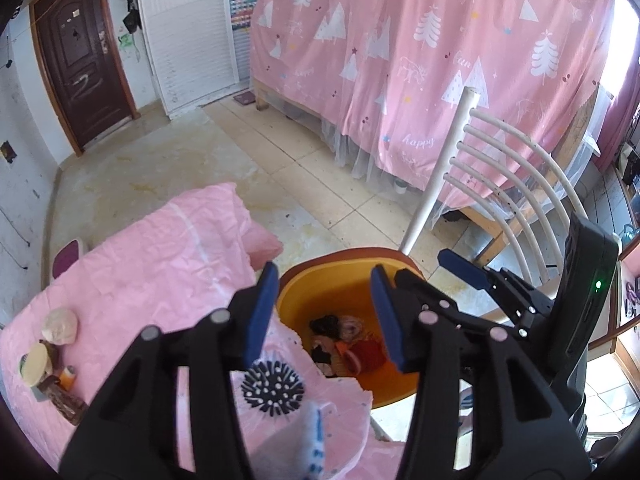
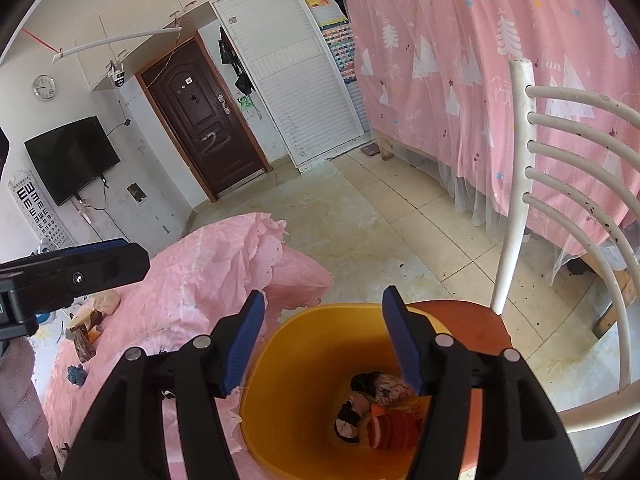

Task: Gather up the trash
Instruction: 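Move both tools back over the remaining items on the bed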

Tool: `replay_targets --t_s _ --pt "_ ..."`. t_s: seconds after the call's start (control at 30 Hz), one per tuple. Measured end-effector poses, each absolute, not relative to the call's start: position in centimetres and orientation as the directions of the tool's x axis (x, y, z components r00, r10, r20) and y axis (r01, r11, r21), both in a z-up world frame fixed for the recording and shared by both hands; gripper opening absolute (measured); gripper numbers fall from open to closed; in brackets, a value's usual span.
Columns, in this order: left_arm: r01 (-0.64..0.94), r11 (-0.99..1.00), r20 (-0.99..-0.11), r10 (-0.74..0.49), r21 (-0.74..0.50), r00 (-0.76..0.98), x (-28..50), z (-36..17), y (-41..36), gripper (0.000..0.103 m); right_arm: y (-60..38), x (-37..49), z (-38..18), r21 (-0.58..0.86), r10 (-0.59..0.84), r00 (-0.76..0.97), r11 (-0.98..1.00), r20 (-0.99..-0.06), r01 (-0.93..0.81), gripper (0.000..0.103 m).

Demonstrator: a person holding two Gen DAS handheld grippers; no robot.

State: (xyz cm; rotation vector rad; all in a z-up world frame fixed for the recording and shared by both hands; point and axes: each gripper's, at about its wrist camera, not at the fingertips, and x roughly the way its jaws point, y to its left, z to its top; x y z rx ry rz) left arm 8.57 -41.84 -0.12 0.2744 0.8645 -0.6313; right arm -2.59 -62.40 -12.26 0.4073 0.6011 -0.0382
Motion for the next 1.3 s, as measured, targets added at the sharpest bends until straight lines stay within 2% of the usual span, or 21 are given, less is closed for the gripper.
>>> replay_targets --t_s 0.53,0.67,1.3 --pt "0.539 0.838 -0.731 -0.417 -0.079 0.541 9.9 2.5 -33.3 0.046 -54.9 0.4 -8.8 0.289 0.119 0.823 0.956 -0.555 0.056 0.057" --pt "0.503 0.859 -0.717 -0.409 -0.095 0.564 10.5 3.0 -30.0 0.052 -52.5 1.4 -8.0 0.270 0.134 0.818 0.962 -0.559 0.027 0.059" --pt "0.355 0.923 -0.689 -0.353 -0.148 0.633 12.4 3.9 -17.9 0.052 -40.7 6.0 -6.6 0.193 0.222 0.775 0.972 -0.591 -0.131 0.063"
